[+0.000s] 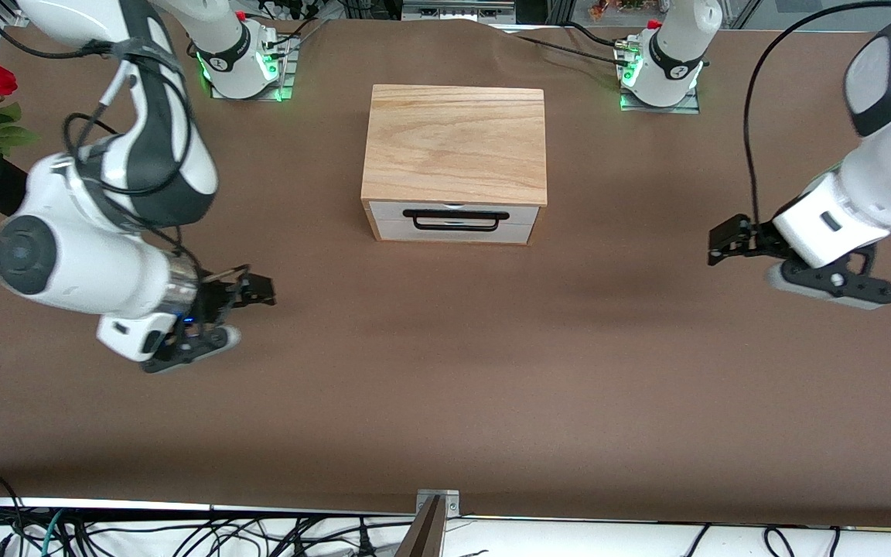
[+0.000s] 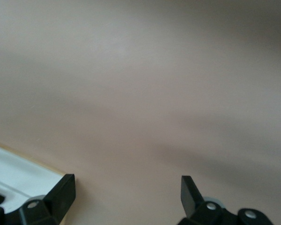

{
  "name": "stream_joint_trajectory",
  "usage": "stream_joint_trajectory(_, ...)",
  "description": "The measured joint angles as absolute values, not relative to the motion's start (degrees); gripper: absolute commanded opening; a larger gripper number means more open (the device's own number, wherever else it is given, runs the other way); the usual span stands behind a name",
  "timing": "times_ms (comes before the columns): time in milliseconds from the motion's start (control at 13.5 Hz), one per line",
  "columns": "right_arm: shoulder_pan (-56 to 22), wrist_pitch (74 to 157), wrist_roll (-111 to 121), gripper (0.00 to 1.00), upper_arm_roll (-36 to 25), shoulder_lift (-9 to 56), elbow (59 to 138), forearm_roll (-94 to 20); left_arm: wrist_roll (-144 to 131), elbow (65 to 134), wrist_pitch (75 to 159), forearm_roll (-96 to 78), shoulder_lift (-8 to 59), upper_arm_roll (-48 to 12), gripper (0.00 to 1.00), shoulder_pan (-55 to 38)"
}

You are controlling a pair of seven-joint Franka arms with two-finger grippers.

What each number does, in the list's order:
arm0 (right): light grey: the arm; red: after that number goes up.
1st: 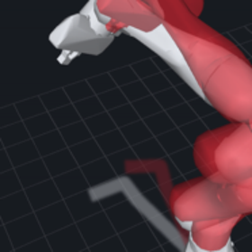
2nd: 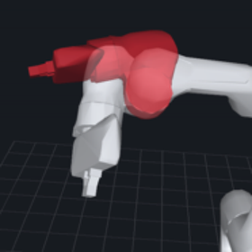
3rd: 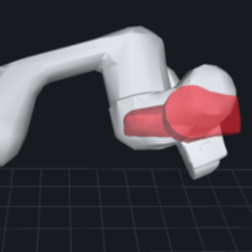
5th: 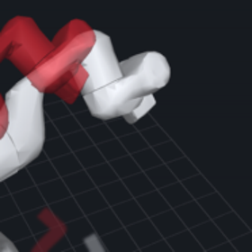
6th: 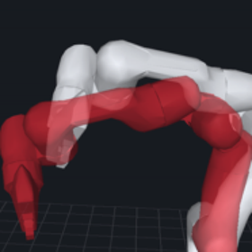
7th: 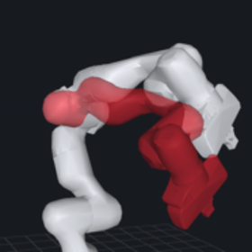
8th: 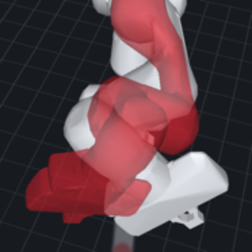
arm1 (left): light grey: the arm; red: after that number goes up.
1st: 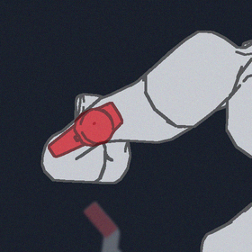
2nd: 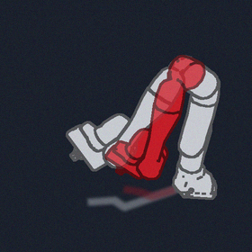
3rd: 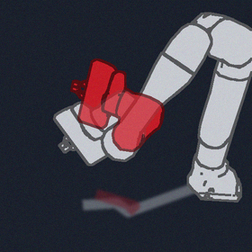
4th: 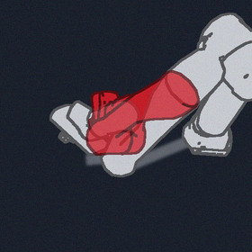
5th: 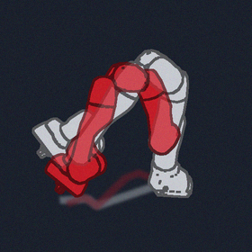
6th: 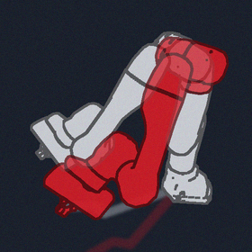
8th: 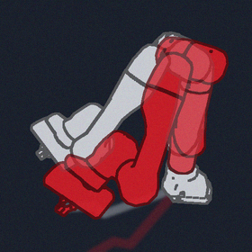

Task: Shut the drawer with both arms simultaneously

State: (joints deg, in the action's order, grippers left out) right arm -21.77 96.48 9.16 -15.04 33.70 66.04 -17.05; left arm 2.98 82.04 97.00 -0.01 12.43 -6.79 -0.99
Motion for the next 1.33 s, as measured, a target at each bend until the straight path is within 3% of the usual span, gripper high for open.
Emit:
stream_joint_trajectory(148, -21.3, 96.4, 9.2, 1.00, -18.2, 31.8, 65.8, -17.0, 2.6, 83.5, 96.0, 1.8, 9.0, -6.8, 1.00, -1.0)
stream_joint_trajectory(443, -16.4, 95.8, 9.2, 1.00, -18.9, 27.3, 66.1, -13.3, -1.5, 91.7, 95.6, 0.6, 2.1, -5.3, 1.00, -1.5)
stream_joint_trajectory(886, -9.6, 95.7, 9.3, 1.00, -12.7, 18.6, 71.6, -1.9, -1.6, 94.3, 95.8, 0.1, 1.9, -3.6, 1.00, -1.8)
stream_joint_trajectory(1329, -2.3, 95.0, 9.4, 1.00, -7.3, 7.3, 85.3, -1.3, -1.6, 94.2, 95.7, 0.1, 2.2, -3.7, 1.00, -1.9)
